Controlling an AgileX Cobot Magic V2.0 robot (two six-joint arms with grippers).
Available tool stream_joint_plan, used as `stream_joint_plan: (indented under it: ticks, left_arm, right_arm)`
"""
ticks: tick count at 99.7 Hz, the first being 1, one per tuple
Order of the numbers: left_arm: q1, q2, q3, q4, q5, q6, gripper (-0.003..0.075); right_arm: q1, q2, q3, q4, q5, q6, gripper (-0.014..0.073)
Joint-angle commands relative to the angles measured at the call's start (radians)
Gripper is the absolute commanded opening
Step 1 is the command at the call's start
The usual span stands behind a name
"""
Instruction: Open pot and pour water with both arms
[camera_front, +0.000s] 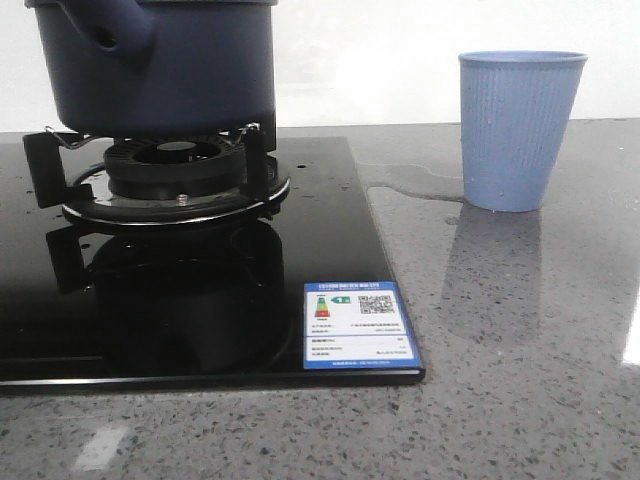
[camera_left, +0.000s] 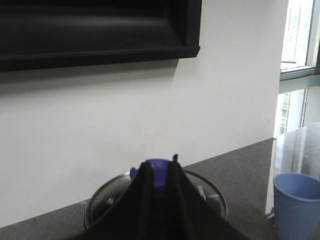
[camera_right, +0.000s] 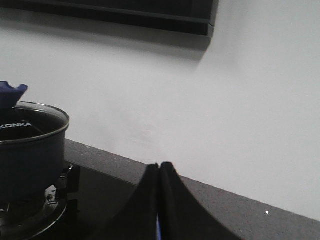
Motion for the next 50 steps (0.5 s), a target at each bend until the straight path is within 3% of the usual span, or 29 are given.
stream_joint_plan:
  ticks: [1, 14, 50]
  left_arm:
    - [-0.008, -0.134, 0.093, -0.016, -0.002, -0.012, -0.002]
    - [-0.008, -0.299, 0.225, -0.016, -0.002, -0.012, -0.002]
    - [-0.008, -0.524, 0.411, -0.031, -0.04, -0.012, -0.002]
  right_arm:
    - [0.0, -0.022, 0.021, -0.021, -0.159, 0.015, -0.0068]
    - [0.0, -0.082, 0.081, -0.021, -0.159, 0.091, -0.0068]
    - [0.0, -0.353, 0.221, -0.03, -0.135, 0.091, -0.0068]
